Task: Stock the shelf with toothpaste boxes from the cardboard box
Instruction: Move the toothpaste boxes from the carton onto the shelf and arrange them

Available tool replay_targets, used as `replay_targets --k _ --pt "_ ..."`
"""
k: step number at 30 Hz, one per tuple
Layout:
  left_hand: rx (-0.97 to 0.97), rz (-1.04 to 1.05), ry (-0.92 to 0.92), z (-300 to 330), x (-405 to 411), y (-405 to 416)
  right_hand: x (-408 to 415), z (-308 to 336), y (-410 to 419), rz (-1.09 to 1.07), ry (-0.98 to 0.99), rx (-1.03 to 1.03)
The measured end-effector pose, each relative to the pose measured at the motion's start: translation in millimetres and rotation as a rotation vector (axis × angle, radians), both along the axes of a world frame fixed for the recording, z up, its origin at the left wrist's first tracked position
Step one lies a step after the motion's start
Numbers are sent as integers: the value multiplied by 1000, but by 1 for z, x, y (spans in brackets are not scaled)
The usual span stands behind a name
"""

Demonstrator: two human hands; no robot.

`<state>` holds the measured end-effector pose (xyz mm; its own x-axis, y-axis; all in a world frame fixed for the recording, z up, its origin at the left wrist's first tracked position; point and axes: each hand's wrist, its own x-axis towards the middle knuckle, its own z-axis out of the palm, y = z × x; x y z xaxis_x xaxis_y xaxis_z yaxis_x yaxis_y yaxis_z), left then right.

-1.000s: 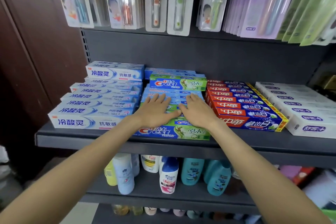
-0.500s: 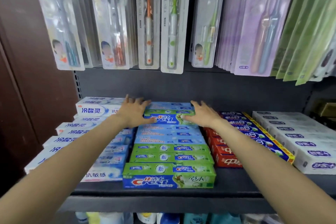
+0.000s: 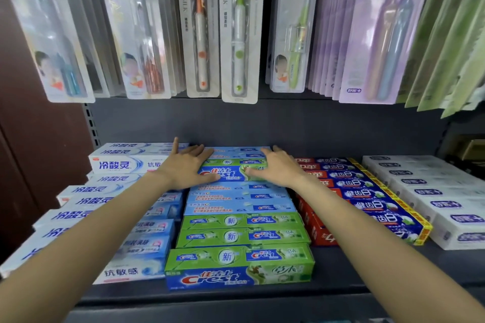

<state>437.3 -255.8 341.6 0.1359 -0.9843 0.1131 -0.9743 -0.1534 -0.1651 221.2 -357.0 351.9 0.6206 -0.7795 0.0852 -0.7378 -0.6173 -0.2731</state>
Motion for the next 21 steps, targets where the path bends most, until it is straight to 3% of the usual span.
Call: replay_targets --k 21 --pt "-171 -12 -117 -15 -2 -8 6 -7 -22 9 -67 190"
